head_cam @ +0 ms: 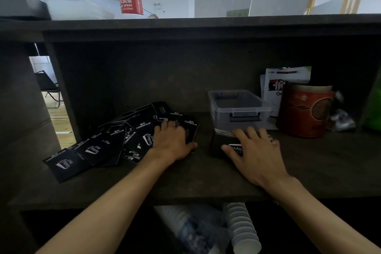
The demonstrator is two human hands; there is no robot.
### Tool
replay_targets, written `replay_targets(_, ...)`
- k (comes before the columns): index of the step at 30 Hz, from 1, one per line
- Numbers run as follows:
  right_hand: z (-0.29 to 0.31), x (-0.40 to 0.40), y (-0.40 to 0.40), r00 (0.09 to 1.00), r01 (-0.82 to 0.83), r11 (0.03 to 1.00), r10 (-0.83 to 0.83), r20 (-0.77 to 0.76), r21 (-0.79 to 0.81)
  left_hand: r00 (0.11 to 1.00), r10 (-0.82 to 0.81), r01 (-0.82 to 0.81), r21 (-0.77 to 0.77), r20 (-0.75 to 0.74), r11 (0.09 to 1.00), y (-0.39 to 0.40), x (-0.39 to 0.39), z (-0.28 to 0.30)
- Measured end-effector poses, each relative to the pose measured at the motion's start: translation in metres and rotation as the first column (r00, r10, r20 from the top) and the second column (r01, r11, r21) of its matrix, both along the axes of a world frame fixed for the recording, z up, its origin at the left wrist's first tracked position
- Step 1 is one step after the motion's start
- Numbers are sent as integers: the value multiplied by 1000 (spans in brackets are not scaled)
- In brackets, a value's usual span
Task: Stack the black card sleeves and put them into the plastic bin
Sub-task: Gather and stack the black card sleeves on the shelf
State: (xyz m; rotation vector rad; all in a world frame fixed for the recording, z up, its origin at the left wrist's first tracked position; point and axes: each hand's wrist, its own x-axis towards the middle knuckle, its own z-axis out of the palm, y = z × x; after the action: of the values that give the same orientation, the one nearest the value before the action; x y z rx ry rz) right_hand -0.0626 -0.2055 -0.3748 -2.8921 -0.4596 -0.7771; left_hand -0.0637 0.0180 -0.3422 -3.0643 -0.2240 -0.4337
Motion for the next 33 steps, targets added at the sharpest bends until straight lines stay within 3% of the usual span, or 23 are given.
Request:
replay_targets(7, -1, 0, 0, 1000, 16, 1000, -16, 2, -6, 982, -152, 147, 51, 111, 988, -15, -10, -6)
replay_targets(11, 0, -2, 0, 1000, 20, 1000, -20, -4, -2, 913, -171, 102, 197, 372, 975, -11, -23, 8)
replay_targets(13, 1, -3, 0, 1000, 22, 1000, -22, -1, -1, 843, -172, 136, 108, 509, 985, 2, -30, 16)
replay_targets(16, 2, -3, 1, 1000, 15, 1000, -15, -3, 3, 751, -248, 365, -72, 612, 928, 22, -39, 27)
replay_targets(19, 3, -4, 1, 1000, 7, 1000, -7, -4, 9, 758, -418, 470, 25, 501, 882, 21, -46, 28)
replay_targets(22, 2, -3, 0, 1000, 1, 1000, 0, -11, 13, 792, -452, 399, 211, 411, 892, 4, -47, 18)
replay_targets(24, 3, -4, 0, 1000, -6, 1000, 6, -21, 16, 798, -433, 365, 237, 420, 901, -5, -46, 16)
replay_targets(29, 9, -7, -3, 996, -38, 999, 40, -76, 30, 814, -421, 392, 158, 400, 906, -26, -45, 11)
replay_targets(33, 15, -7, -3, 989, -43, 999, 46, -142, 27, 851, -424, 460, -52, 309, 886, -51, -39, -9)
